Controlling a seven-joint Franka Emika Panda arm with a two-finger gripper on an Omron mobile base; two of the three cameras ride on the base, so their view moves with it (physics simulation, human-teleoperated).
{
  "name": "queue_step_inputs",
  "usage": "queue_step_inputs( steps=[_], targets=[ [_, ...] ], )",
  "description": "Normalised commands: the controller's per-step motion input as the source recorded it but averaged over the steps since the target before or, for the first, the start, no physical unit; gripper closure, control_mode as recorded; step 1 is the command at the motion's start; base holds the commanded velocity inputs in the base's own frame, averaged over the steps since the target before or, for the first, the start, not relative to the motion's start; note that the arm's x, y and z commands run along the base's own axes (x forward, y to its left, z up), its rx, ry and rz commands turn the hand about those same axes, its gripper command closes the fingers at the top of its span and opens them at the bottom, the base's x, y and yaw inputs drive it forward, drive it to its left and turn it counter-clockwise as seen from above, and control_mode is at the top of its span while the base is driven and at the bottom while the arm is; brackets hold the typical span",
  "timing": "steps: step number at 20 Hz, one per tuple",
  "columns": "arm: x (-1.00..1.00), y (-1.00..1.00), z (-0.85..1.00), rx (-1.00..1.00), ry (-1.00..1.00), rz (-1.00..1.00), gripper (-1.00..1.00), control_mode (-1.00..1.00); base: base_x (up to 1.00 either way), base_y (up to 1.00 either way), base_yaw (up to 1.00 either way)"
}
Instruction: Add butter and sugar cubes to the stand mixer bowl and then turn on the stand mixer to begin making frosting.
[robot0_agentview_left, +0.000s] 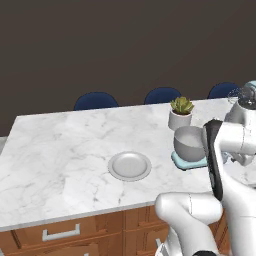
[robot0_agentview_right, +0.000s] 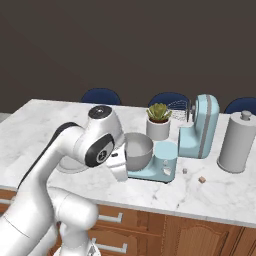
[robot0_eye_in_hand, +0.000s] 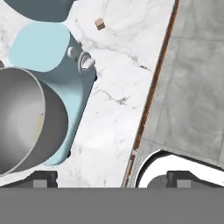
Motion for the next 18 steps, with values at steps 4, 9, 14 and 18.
queue_step_inputs(
  steps=[4,9,14,18],
  targets=[
    [-0.46,-0.73,0.08,-0.02,-0.11,0.30,-1.00,-1.00,0.00,0.00,0.00],
    [-0.05,-1.00,0.03,0.00,-0.10,0.35,-1.00,-1.00,0.00,0.00,0.00],
    [-0.05,-0.84,-0.03,0.00,-0.03,0.21,-1.00,-1.00,0.00,0.00,0.00],
    [0.02,-0.67,-0.11,0.00,-0.02,0.19,-1.00,-1.00,0.00,0.00,0.00]
  ],
)
